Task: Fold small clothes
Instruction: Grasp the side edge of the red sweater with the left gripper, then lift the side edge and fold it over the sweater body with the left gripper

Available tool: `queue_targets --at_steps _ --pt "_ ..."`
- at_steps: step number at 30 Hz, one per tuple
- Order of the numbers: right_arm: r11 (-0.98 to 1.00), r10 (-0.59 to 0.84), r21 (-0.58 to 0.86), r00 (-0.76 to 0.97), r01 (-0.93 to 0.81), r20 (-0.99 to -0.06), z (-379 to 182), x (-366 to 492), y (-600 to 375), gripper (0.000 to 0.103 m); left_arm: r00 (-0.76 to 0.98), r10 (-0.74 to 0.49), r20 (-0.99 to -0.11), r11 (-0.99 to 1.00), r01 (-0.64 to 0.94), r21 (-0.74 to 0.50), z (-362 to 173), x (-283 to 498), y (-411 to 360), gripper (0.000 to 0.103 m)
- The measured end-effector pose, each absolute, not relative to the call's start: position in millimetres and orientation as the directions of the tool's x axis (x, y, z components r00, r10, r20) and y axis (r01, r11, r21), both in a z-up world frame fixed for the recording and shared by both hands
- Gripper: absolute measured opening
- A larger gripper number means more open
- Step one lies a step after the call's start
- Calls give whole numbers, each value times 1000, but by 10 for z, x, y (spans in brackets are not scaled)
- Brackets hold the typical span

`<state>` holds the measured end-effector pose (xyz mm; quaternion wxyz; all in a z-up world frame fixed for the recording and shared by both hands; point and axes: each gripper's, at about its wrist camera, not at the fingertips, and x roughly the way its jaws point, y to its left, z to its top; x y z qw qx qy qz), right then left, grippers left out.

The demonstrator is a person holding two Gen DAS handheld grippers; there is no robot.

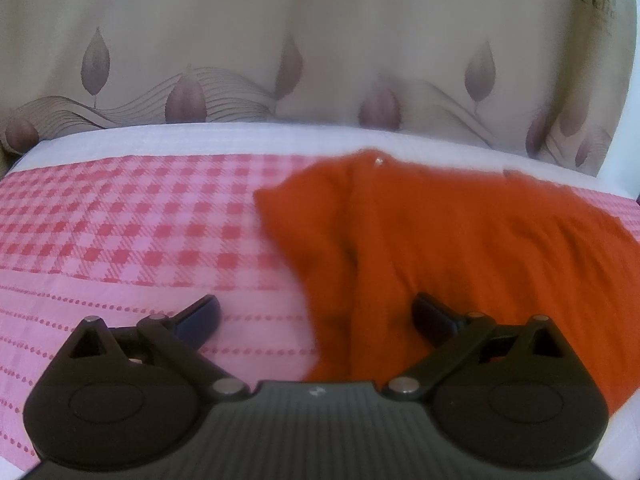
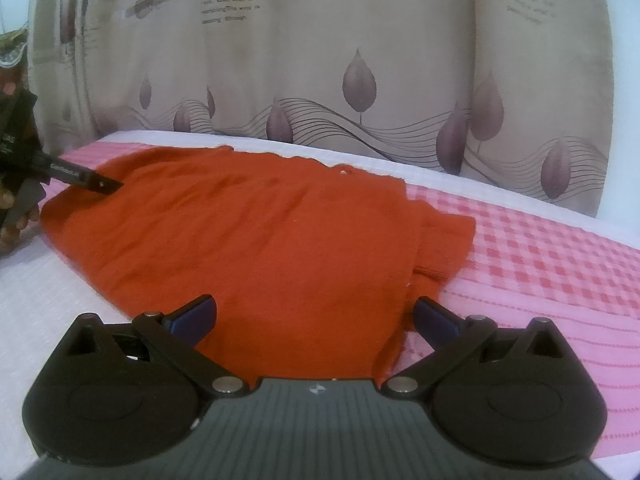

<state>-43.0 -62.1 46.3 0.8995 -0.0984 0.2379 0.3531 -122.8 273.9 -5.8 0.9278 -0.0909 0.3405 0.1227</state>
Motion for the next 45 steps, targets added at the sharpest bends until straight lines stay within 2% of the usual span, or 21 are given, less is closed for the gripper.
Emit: queue_targets --at_steps 5,6,8,9,10,12,18,27,33,37,41,45 --pt "736 585 -12 644 -677 -494 464 -431 -624 103 738 143 -659 960 -266 -90 -65 -1198 2759 103" --pt "735 585 -12 644 -677 -493 464 -432 -625 103 741 134 -658 961 -259 -95 -66 -1198 2764 101" --pt "736 586 -10 644 -677 -491 463 -427 -628 103 759 94 -644 966 -225 -124 -63 -1209 2783 89" --pt "736 586 -10 645 -677 -490 463 -428 -630 103 769 64 -636 971 -196 -138 -55 -1211 2788 75" --pt "736 587 -9 646 -676 -488 464 -428 -634 103 775 29 -631 974 -165 -158 -44 -1209 2795 56" --pt "739 586 -9 649 -674 -485 464 -440 -636 103 778 -70 -624 962 -114 -249 -32 -1191 2847 30" --pt "741 588 -8 655 -671 -474 471 -455 -648 103 783 -177 -596 889 -132 -438 -91 -1166 3084 23" --pt "740 603 8 658 -672 -452 476 -480 -685 103 820 -210 -532 714 -243 -656 -221 -1243 3247 22" --pt "738 627 50 655 -673 -422 494 -495 -747 103 845 -184 -502 602 -307 -737 -141 -1291 3177 21" --pt "727 661 107 649 -678 -377 511 -495 -855 103 865 -162 -474 593 -299 -748 49 -1264 2954 21" --pt "715 690 164 649 -680 -319 541 -500 -973 103 877 -184 -444 601 -257 -757 267 -1149 2639 21" --pt "690 724 242 645 -682 -243 560 -511 -1140 103 870 -257 -422 630 -180 -755 454 -919 2169 13"
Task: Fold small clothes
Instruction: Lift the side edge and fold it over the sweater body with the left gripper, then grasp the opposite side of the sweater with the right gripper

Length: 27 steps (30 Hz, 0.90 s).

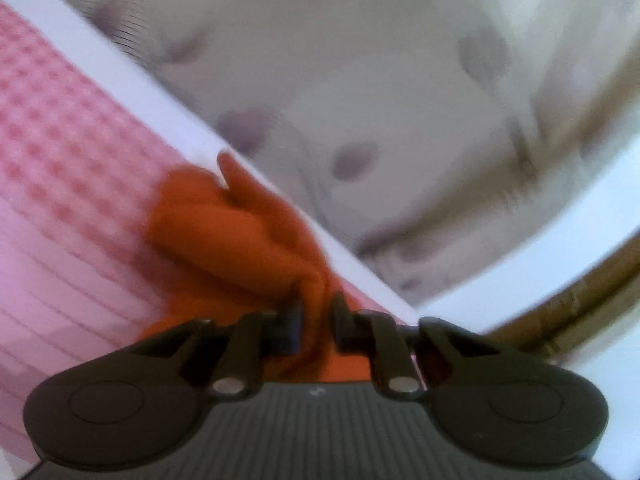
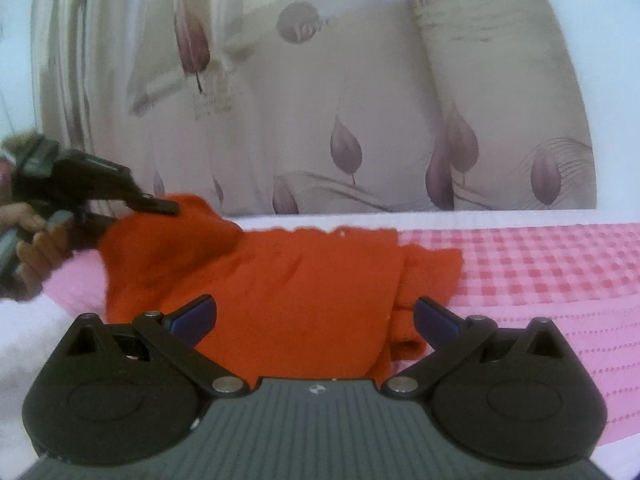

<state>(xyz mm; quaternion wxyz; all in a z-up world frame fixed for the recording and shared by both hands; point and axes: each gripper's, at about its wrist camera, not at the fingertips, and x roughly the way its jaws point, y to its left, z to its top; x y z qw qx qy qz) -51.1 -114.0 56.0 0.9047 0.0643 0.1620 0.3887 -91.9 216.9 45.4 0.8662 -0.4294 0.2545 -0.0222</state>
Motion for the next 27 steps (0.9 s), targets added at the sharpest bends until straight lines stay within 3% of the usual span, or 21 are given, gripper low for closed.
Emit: queue_targets --at_steps 2,3,8,12,15,17,18,19,20,23,27 --pt "675 735 308 649 -670 -199 560 -479 -1265 103 860 -288 -421 648 -149 -747 501 -802 1909 12" --pt "669 736 343 651 -660 -183 553 -447 -1323 103 852 -320 -414 649 -121 -751 504 -729 1767 7" --pt "634 737 478 661 -607 -138 509 -317 -1523 103 799 -410 -439 700 -33 -714 396 -439 1066 7" --pt "633 736 481 664 -607 -131 485 -324 -1536 103 809 -475 -346 677 85 -731 395 -533 837 7" --pt "634 745 451 654 -628 -135 493 -350 -1493 103 839 -447 -310 663 78 -745 588 -788 1014 11" --pt "635 747 433 652 -640 -131 509 -388 -1485 103 866 -400 -300 683 64 -727 716 -1007 1227 24" --pt "630 752 430 646 -646 -132 526 -385 -1474 103 877 -360 -317 711 39 -702 765 -1107 1335 52" --pt "617 763 448 630 -647 -142 554 -375 -1466 103 893 -306 -331 740 5 -672 798 -1234 1474 86" --pt "575 791 501 595 -647 -140 609 -347 -1452 103 909 -258 -328 757 -21 -653 795 -1326 1570 94" --pt "456 864 540 498 -707 -78 911 -327 -1270 103 936 -158 -313 806 -61 -588 677 -1640 1826 96" --pt "393 919 548 337 -739 -205 1243 90 -619 102 926 -180 -333 830 -38 -556 291 -1756 1831 96"
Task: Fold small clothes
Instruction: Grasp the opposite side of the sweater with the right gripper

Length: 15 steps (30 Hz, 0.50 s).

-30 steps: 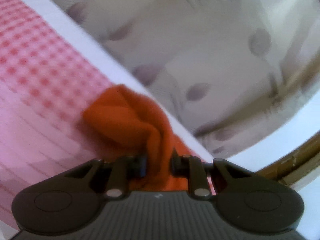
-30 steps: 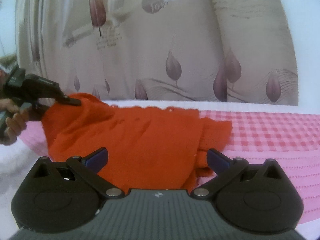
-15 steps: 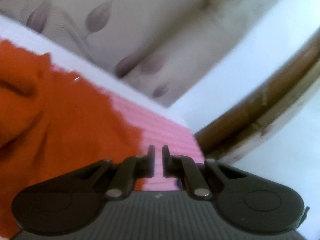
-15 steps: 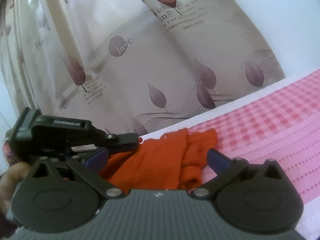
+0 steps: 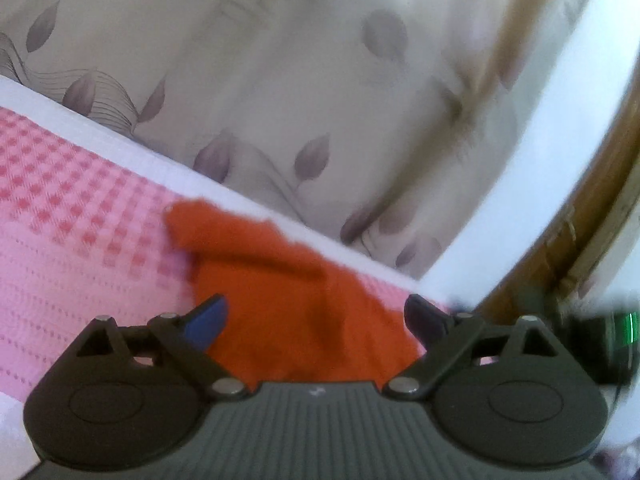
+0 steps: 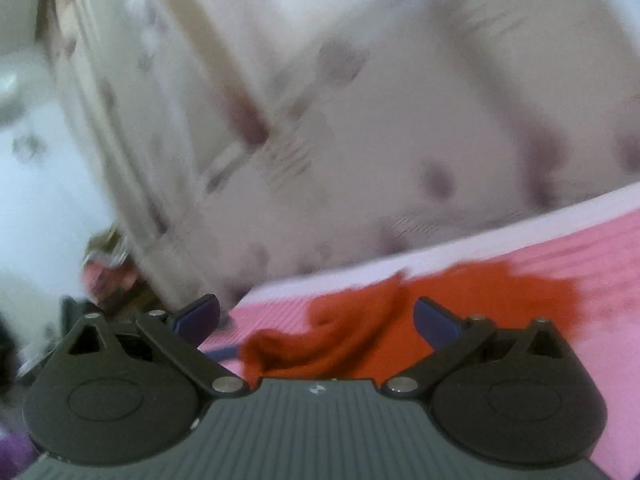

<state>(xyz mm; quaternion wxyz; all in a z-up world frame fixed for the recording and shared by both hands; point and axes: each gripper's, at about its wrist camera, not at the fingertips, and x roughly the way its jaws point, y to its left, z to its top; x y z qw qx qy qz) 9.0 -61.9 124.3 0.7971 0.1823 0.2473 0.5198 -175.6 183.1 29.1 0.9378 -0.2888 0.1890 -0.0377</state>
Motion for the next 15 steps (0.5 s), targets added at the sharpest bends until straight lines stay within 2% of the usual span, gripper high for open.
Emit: queue_targets --at_steps 4,7,11,14,15 --pt "411 911 646 281 -643 -300 1167 673 -93 102 940 -233 -249 856 76 -512 84 -1880 1621 96" --pt "459 885 658 245 -597 -395 1044 953 267 102 926 -281 -253 882 146 -447 -47 -1836 1374 96" --pt "494 825 545 166 -677 -540 964 943 737 102 894 -381 -234 857 246 -453 -118 -1828 1250 96" --pt "533 710 306 220 -789 -669 956 730 1020 102 887 -395 -238 824 228 -518 -178 -1806 1330 96" --pt "543 692 263 247 -798 -678 945 705 1049 102 889 -398 -228 807 221 -547 -202 -1818 1367 96"
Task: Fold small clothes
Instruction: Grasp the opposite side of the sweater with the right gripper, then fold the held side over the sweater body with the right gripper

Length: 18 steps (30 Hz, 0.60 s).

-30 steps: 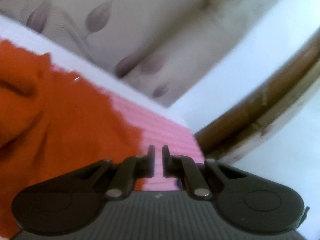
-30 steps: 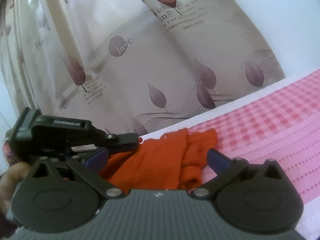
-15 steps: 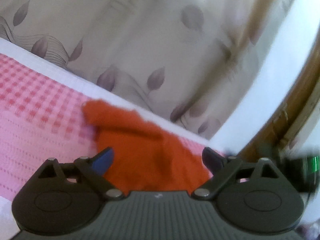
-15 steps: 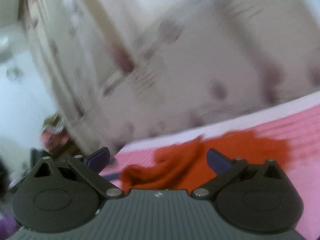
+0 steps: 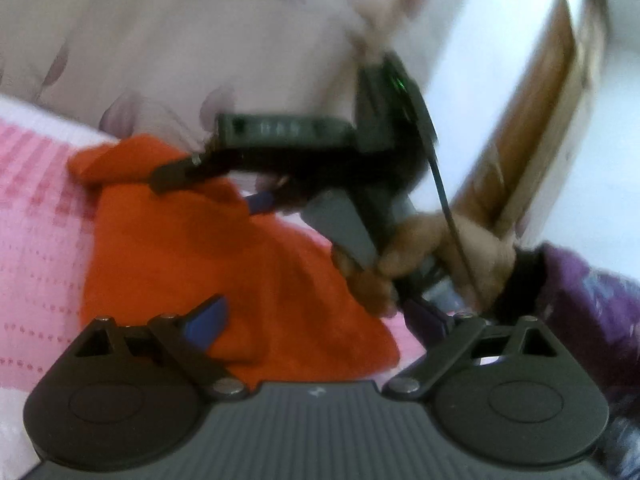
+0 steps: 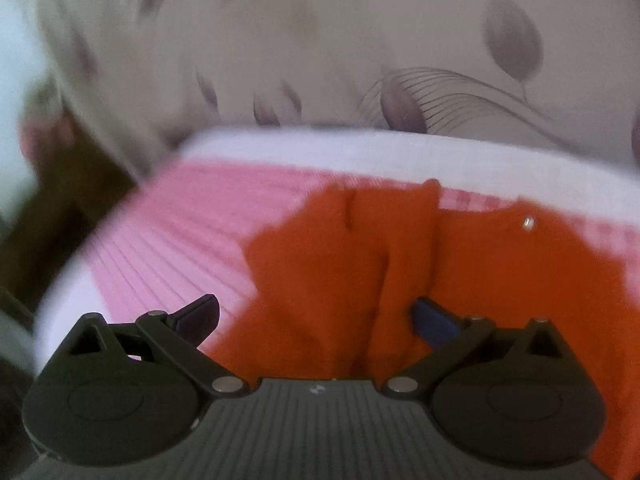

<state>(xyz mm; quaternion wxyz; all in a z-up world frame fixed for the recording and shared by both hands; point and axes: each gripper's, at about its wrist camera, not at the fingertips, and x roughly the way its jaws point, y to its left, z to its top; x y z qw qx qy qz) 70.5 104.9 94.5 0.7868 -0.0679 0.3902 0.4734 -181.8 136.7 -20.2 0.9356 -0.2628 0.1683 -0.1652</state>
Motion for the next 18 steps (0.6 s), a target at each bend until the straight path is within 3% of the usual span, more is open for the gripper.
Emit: queue_targets --at_steps 3,5,6,7,8,10,18 --pt "519 716 290 224 -804 -661 906 744 1027 98 891 -406 -205 774 215 -595 -250 -1845 1416 96" --pt "520 734 343 203 -782 -648 869 815 1056 82 891 -402 -211 773 207 -599 -257 -1864 1402 96" --pt "517 743 366 193 -774 -641 881 889 1063 61 891 -402 -209 774 209 -598 -257 -1876 1392 96" --pt "514 750 378 190 -770 -634 891 902 1093 50 892 -401 -207 774 209 -598 -256 -1877 1400 96" --pt "512 761 397 188 -762 -621 899 937 1117 48 893 -400 -205 773 209 -599 -245 -1883 1427 96" --pt "505 792 460 180 -730 -584 924 985 1127 34 895 -400 -200 769 208 -605 -255 -1896 1438 96" --pt "454 890 719 301 -527 -342 921 1169 376 18 890 -426 -161 761 256 -595 -213 -1921 1327 96"
